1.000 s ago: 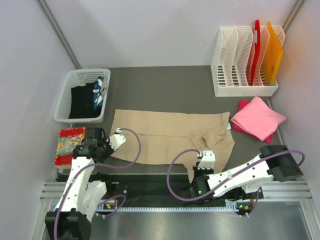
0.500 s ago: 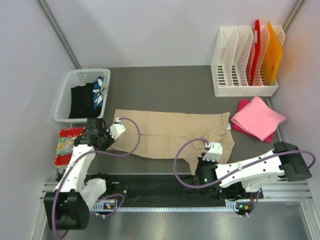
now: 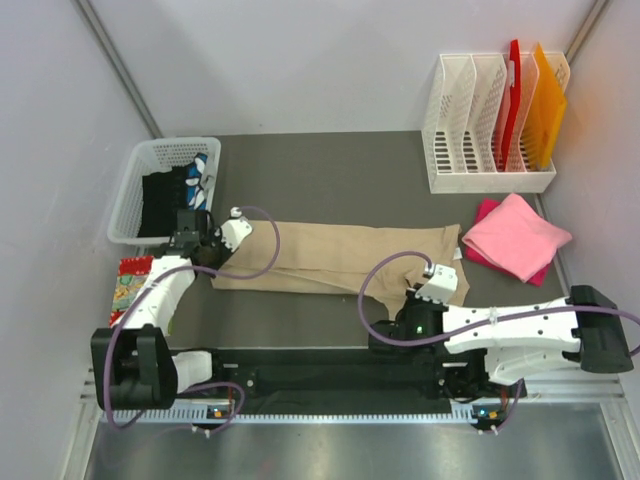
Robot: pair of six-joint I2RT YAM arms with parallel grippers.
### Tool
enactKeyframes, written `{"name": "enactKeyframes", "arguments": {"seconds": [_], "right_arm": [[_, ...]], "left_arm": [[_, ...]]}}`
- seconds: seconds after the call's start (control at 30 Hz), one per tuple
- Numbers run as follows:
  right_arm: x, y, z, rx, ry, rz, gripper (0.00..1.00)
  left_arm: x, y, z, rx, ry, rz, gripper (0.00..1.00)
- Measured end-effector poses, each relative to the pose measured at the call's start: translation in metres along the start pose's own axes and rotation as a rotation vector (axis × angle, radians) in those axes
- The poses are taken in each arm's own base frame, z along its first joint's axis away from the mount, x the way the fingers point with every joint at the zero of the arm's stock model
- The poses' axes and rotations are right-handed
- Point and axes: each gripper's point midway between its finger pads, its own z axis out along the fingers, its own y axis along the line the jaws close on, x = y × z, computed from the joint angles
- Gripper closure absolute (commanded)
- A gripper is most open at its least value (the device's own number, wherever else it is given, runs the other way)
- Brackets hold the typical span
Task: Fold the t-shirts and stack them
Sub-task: Fold the tshirt
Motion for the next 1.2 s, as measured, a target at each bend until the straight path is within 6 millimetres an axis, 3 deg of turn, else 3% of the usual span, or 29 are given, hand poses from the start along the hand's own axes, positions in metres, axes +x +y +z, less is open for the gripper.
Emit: {"name": "enactKeyframes", "arguments": {"seconds": [0.43, 0.6, 1.03, 1.1, 1.13, 1.17, 1.2], "right_arm": [[-0.020, 0.006, 0.024, 0.032, -0.008, -0.016, 0.91], [-0.025, 0.008, 0.032, 0.039, -0.010, -0.032, 0.91], [-0.027, 0.006, 0.077, 0.072, 0.059, -0.036, 0.90], [-0.026, 0.009, 0.084, 0.070, 0.074, -0.043, 0.89], [-0.024, 0.009, 0.088, 0.074, 0.084, -0.054, 0.88], [-0.021, 0.010, 0.092, 0.077, 0.097, -0.068, 0.88], [-0.017, 0.011, 0.095, 0.080, 0.113, -0.086, 0.88]], "left_arm": [[-0.032, 0.022, 0.021, 0.005, -0.038, -0.026, 1.00], [-0.041, 0.021, 0.027, 0.001, -0.053, -0.016, 1.00], [-0.041, 0.022, 0.064, -0.023, 0.002, 0.006, 0.99], [-0.039, 0.024, 0.070, -0.032, 0.014, 0.005, 0.88], [-0.038, 0.027, 0.073, -0.044, 0.022, 0.000, 0.71], [-0.038, 0.029, 0.074, -0.053, 0.026, 0.000, 0.61], [-0.039, 0.033, 0.076, -0.067, 0.029, -0.003, 0.39]]}}
